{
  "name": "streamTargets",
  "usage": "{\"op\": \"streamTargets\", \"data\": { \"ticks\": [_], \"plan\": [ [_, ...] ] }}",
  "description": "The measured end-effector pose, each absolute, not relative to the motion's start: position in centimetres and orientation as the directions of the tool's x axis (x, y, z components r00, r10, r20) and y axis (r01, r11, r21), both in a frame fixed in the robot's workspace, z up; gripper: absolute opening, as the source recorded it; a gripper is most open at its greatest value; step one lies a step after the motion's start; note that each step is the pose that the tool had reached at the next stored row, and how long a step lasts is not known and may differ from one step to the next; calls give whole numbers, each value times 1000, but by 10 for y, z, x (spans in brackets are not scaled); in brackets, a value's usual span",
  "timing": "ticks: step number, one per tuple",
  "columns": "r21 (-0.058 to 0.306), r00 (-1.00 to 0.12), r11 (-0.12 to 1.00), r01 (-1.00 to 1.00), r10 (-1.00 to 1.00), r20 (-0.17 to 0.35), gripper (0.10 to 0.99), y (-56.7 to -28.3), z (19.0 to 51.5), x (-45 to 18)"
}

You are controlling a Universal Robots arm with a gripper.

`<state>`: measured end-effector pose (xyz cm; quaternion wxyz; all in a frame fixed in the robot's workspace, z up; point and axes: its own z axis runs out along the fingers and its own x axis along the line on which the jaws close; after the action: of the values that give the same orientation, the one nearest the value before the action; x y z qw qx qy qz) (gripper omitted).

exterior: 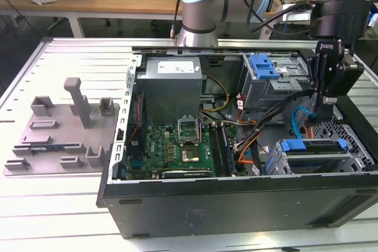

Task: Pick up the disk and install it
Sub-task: 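Insert the first disk wire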

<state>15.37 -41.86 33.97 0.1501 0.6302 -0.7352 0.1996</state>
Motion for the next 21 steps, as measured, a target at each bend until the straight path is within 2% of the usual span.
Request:
{"op": "streamTargets", "data": {
  "ticks": [5, 15, 17, 21],
  "plan": [
    [-121, -171, 130, -984, -883, 437, 169, -432, 340, 154],
    [-117, -170, 134, -984, -903, 396, 169, -460, 340, 150],
    [-108, -166, 137, -985, -929, 332, 169, -463, 340, 148],
    [-97, -163, 142, -985, -953, 256, 169, -466, 340, 148]
  ]
}}
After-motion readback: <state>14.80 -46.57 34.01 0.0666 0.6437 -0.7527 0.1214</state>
